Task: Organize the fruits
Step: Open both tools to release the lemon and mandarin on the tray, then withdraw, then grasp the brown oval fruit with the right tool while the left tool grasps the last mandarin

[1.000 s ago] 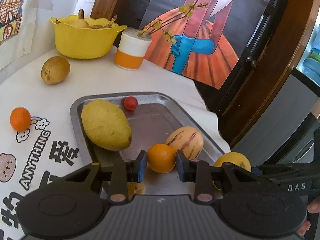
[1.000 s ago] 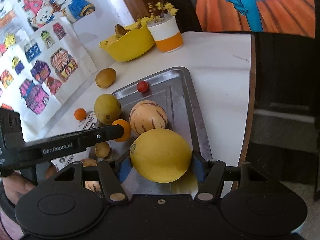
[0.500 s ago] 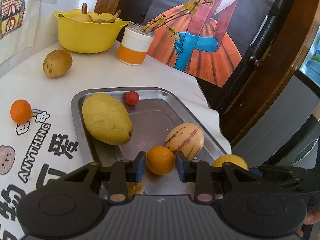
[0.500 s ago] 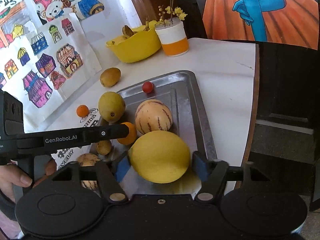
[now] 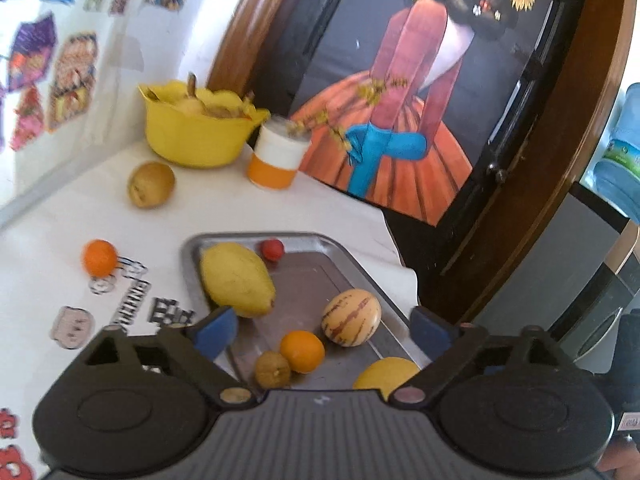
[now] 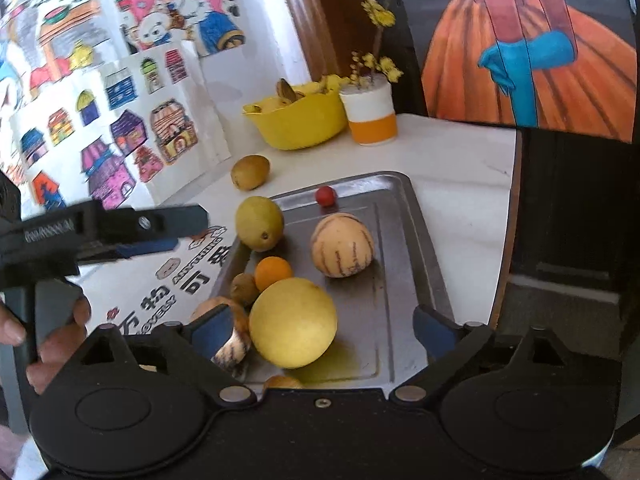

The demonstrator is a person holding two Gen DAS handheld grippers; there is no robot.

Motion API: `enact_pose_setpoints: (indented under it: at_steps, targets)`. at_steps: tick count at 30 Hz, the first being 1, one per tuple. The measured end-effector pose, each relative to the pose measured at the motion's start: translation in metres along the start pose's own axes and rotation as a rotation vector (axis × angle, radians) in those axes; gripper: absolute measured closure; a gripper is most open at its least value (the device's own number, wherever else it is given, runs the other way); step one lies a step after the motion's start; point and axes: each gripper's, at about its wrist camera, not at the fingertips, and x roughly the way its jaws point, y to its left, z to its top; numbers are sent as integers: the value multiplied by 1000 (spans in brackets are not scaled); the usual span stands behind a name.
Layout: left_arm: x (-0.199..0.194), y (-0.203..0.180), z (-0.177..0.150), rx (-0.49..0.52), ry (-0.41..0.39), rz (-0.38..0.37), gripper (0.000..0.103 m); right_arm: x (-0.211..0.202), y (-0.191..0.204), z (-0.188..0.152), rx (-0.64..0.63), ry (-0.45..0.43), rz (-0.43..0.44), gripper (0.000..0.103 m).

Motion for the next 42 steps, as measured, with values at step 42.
enact_pose_setpoints:
  at_steps: [42]
  targets:
    - [-115,81,-48,109,-13,376,1,-18,144,-26,-297,164,19,1]
